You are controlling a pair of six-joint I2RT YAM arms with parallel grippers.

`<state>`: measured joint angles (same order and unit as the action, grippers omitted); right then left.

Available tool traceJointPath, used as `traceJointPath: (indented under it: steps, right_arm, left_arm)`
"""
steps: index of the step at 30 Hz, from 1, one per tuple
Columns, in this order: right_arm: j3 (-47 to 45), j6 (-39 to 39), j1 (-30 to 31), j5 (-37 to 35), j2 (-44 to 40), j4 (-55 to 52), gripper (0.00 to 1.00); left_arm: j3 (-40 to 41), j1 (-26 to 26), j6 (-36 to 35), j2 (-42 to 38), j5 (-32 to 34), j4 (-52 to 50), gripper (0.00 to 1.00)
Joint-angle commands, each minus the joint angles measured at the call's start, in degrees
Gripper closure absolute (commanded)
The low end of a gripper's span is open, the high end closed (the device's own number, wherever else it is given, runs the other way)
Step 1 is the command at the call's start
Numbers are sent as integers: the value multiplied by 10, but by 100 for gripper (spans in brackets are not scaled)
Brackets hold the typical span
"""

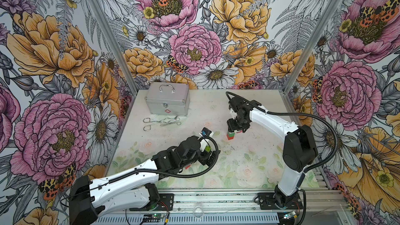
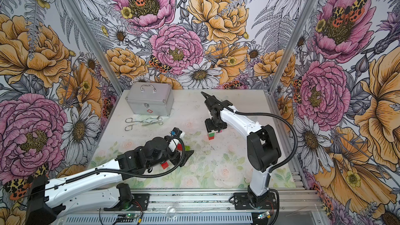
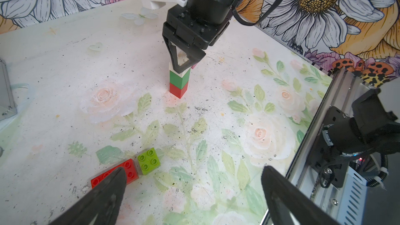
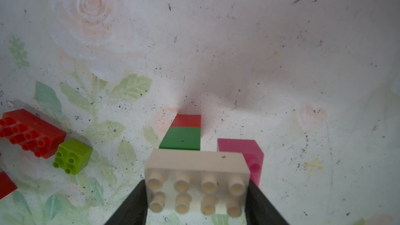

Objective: Assemble the letter r with lego
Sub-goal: Assemble the lego brick with the lego brick.

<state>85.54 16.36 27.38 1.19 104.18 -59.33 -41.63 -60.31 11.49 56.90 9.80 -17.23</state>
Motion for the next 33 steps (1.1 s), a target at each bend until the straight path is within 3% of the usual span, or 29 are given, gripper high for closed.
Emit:
traceJointPath:
  steps: [1,33]
  right_arm:
    - [-20,-11,-5,-8,11,-39,60]
    - [-5,-20,-9,-24,37,-67,60]
  left_arm:
    - [-13,7,-13,3,-14,15,1]
    - [-25,34,-30,3,-42,6,1]
